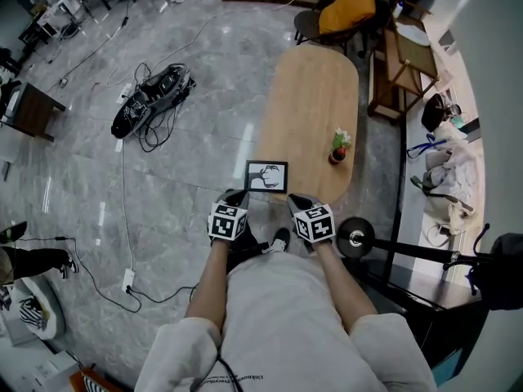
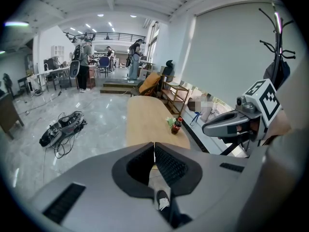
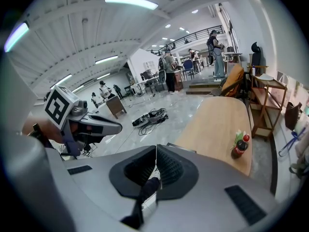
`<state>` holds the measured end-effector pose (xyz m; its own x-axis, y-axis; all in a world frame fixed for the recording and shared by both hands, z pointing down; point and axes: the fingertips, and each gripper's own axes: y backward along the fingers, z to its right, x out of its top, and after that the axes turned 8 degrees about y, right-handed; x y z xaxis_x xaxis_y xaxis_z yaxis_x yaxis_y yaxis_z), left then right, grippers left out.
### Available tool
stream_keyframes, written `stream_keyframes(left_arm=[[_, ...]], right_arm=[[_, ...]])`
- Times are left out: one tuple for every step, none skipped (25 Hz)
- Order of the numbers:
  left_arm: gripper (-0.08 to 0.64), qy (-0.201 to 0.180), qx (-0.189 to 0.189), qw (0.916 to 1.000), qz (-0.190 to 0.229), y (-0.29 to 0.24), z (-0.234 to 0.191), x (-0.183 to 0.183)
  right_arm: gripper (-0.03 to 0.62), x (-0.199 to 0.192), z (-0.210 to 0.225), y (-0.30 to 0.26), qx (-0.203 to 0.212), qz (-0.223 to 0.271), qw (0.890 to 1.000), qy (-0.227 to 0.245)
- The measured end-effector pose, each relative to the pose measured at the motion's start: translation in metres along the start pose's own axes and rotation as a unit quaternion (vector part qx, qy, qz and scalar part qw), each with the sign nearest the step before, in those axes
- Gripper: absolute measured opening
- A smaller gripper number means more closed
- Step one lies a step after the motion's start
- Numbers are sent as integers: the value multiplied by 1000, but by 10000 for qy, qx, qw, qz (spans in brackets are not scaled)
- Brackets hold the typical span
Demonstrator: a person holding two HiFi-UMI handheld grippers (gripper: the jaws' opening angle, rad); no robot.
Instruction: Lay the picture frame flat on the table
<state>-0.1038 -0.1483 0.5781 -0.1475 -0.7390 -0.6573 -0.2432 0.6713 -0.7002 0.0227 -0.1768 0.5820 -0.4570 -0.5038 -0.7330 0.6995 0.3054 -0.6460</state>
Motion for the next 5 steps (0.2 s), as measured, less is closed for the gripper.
stream_keyframes(left_arm=[[23,5,1,10000,2,0,0,0],[25,9,1,10000,3,0,-1,0],[25,13,1,10000,3,0,-1,-1],[23,16,0,10000,2,0,-1,-1],[24,17,0,10000,1,-1,-1,-1]], right_arm=[[34,0,0,-1,3,0,10000,8],[34,0,-1,-1,4,1,10000,16],[34,0,-1,-1,5,0,10000,23],[34,0,-1,-1,5,-2,10000,29],[34,0,-1,-1,5,-4,10000,35]])
